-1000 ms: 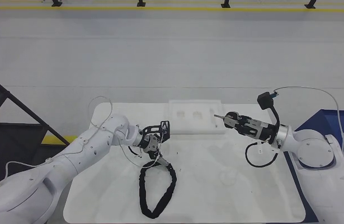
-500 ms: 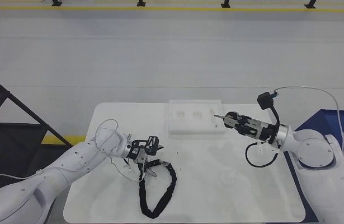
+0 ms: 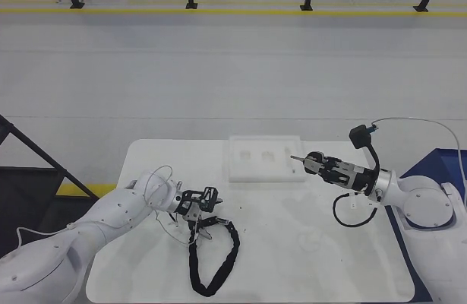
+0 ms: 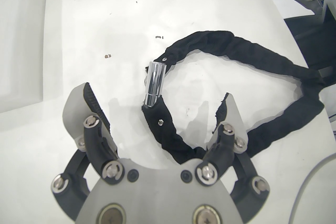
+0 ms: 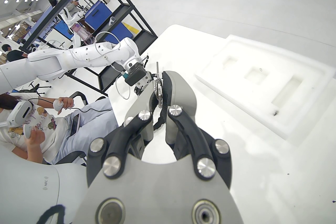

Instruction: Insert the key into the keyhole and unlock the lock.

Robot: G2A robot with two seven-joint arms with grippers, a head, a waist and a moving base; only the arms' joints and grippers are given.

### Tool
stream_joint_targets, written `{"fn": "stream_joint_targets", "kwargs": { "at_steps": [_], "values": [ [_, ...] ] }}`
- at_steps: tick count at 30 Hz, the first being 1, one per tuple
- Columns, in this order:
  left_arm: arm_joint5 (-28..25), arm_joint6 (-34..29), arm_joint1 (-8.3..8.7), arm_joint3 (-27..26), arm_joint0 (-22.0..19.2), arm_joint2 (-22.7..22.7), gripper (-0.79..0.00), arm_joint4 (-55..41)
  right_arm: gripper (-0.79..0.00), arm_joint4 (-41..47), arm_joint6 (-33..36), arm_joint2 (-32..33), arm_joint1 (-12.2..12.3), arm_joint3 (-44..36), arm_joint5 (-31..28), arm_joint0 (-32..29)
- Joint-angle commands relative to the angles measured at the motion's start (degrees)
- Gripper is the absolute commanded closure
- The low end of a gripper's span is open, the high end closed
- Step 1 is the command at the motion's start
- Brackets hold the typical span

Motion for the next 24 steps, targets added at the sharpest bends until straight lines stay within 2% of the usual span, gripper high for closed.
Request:
{"fn": "stream_joint_targets", "kwargs": {
  "at_steps": [1,9,10,11,12,14,21,24],
  "values": [
    [0.3,0.8,-0.74,1.2,0.1,0.0,-0.785,0.9,0.000,0.0,0.0,0.0,0.0,0.0,0.0,0.0],
    [0.8,5.6,-2.36,4.7,0.6,0.0,-0.785,5.2,0.000,0.0,0.0,0.0,0.0,0.0,0.0,0.0],
    [1.0,6.1,-2.48,5.0,0.7,0.0,-0.748,5.8,0.000,0.0,0.0,0.0,0.0,0.0,0.0,0.0],
    [1.1,6.4,-2.59,5.2,0.7,0.0,-0.480,6.4,0.000,0.0,0.0,0.0,0.0,0.0,0.0,0.0],
    [1.3,6.4,-2.71,5.5,0.8,0.0,-0.326,7.1,0.000,0.0,0.0,0.0,0.0,0.0,0.0,0.0],
    [1.9,6.2,-3.03,5.8,0.9,0.0,-0.157,8.0,0.000,0.0,0.0,0.0,0.0,0.0,0.0,0.0],
    [2.6,6.6,-4.25,6.0,1.2,0.0,0.000,9.4,0.000,0.0,0.0,0.0,0.0,0.0,0.0,0.0],
    [3.0,7.4,-4.60,6.3,1.1,0.0,0.000,9.9,0.000,0.0,0.0,0.0,0.0,0.0,0.0,0.0]
  ]
}}
